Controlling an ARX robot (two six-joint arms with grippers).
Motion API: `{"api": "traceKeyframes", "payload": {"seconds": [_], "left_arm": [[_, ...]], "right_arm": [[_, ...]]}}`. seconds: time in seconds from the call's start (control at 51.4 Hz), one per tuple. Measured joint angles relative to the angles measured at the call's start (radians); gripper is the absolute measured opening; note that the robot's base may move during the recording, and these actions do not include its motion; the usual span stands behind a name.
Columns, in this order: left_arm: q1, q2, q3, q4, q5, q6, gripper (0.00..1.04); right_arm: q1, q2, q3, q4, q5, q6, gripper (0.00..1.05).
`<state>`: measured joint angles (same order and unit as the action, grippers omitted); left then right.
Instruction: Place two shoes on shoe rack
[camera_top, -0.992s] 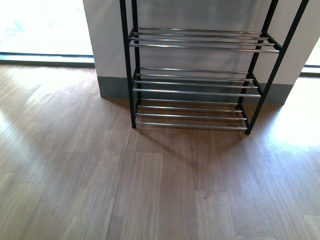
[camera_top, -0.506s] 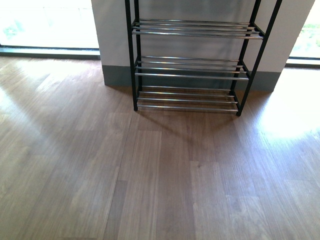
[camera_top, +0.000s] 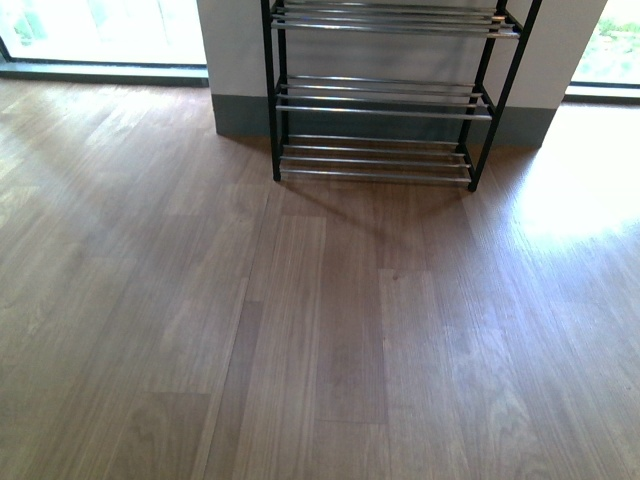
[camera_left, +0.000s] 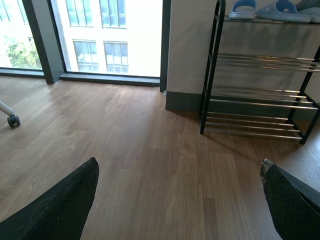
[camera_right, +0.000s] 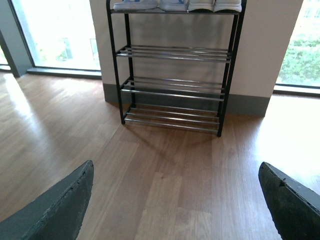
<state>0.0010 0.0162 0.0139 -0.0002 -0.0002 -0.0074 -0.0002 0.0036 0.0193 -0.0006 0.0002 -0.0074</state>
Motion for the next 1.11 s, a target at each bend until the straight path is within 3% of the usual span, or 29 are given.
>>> {"api": "traceKeyframes", "payload": {"seconds": [1.109], "left_arm": [[0.000,0.000,0.000,0.000,0.000,0.000,0.95]], "right_arm": [[0.000,0.000,0.000,0.000,0.000,0.000,0.96]]}}
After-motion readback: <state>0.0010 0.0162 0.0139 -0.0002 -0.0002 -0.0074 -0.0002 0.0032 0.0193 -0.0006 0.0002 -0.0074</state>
